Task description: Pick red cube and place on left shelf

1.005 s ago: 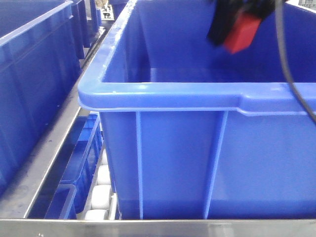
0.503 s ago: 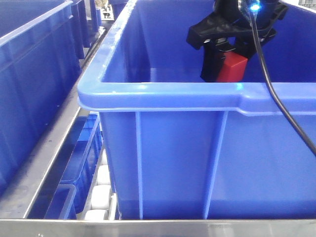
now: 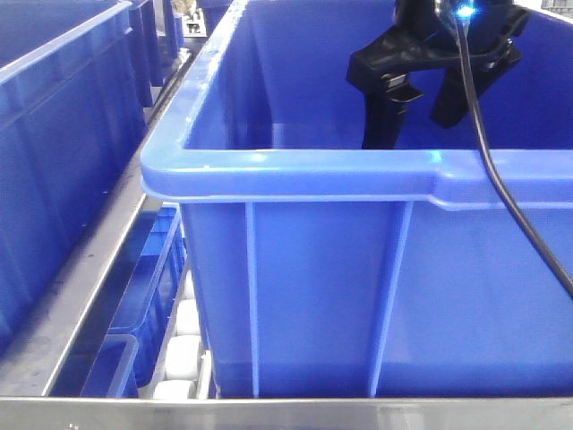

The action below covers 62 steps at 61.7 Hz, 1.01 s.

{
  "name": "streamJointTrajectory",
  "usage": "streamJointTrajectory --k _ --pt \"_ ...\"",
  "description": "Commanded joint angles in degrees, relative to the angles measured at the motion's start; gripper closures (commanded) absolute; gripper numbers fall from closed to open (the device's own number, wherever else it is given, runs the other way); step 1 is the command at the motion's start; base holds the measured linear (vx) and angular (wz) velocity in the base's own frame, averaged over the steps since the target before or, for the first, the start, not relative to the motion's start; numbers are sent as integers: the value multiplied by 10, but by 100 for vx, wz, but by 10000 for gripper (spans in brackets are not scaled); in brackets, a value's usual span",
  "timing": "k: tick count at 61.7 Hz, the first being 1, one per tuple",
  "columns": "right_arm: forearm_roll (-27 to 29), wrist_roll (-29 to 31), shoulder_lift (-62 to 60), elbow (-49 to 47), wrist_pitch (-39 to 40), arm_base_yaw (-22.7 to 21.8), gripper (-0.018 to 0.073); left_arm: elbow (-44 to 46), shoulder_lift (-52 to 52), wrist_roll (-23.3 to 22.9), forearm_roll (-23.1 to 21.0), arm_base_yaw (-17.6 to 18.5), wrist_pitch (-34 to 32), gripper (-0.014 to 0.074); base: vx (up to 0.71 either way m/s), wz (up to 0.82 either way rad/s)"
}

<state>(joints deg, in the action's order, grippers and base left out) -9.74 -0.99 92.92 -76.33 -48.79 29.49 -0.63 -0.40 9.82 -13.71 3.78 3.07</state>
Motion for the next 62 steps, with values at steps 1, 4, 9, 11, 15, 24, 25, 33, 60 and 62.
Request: streamJointTrajectory --k 1,4,9,11,15,24,25,33,60,62 --pt "-20 6 -53 -30 17 -2 -66 -14 -7 0 -1 2 -49 495 0 0" --pt "-25 6 -67 -32 16 -2 -66 -14 -7 0 -1 2 -49 495 0 0" --pt "-30 6 -98 -32 14 -2 -64 -14 -7 0 -1 2 -49 495 0 0" --pt "-30 6 -112 -32 10 -2 -62 -14 -7 0 -1 2 -49 495 0 0" --pt "-30 6 -134 -32 3 -2 -24 -14 -7 0 -1 2 -49 495 0 0" --pt "-30 6 -196 -10 -9 -3 234 -14 -7 0 -1 2 -49 495 0 0" --pt "-30 6 -203 -6 -9 -3 270 -14 -7 0 -1 2 -49 495 0 0" --pt "-30 -1 -267 54 8 -3 517 -14 -7 0 -1 2 -49 495 0 0" --pt "-30 -61 -622 329 113 -3 509 -14 -7 0 -1 2 -49 495 0 0" --pt "-30 -63 -647 342 113 -3 509 -14 -7 0 -1 2 -49 495 0 0"
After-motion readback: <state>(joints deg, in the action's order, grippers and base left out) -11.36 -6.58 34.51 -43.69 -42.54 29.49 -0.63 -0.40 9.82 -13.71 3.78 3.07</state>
